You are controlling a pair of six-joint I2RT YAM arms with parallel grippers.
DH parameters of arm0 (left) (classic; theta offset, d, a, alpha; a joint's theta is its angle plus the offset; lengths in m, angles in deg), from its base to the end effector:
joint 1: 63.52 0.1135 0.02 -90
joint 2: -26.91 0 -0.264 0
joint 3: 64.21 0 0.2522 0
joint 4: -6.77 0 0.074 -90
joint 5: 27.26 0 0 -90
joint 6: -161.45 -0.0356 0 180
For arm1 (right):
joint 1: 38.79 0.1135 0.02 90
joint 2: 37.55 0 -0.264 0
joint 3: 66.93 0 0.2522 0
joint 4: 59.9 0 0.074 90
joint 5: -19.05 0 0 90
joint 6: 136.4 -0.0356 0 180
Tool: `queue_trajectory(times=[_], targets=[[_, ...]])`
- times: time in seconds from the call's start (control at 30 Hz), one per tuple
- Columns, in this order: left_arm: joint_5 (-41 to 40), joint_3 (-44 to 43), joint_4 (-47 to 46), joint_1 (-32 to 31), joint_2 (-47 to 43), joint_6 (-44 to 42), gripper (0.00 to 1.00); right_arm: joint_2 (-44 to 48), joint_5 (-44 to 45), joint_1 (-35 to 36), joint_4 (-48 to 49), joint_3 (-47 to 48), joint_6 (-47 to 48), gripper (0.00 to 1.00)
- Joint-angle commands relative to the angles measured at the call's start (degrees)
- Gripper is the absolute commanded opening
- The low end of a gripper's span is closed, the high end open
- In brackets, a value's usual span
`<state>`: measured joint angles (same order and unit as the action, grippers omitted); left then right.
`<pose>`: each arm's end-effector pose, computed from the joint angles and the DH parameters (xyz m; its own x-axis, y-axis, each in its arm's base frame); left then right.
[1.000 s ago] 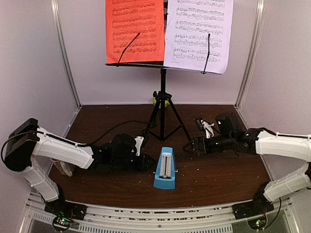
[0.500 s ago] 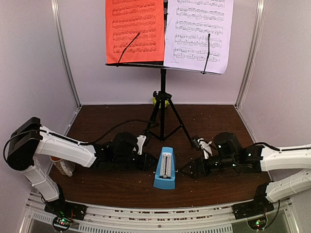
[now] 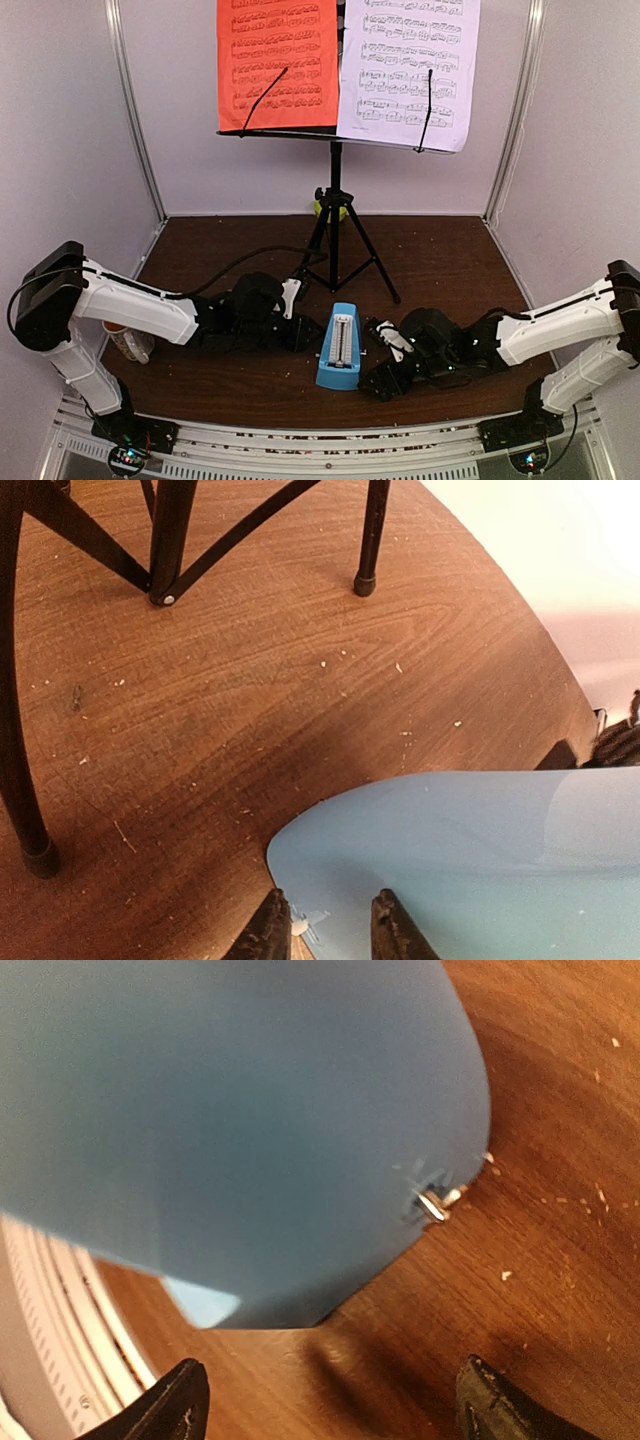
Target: Set up the instrument practice props
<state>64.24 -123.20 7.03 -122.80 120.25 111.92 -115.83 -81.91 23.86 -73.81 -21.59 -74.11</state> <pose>0.1697 -0.2874 0.1725 -0.7857 0.0520 -0.6165 0.4738 0.6913 -0.5455 0.1100 0.2274 0.1554 -0.7300 -0.4177 -0.5410 -0.6690 0.5984 0.4408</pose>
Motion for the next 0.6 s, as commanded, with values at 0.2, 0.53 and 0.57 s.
queue_trajectory(times=[0.2,0.53,0.57], targets=[[0.14,-0.83,-2.11,0.14,0.68,0.54,0.30,-5.12,12.17,0.26,0.12,6.48,-4.47,0.80],[-0.52,-1.04,-2.13,0.90,1.40,1.35,0.30,-4.21,14.20,-4.01,-1.57,6.39,-4.35,0.80],[-0.33,-1.10,-2.09,0.94,1.45,1.21,0.30,-3.52,13.43,-4.18,-1.48,6.24,-3.43,0.81]])
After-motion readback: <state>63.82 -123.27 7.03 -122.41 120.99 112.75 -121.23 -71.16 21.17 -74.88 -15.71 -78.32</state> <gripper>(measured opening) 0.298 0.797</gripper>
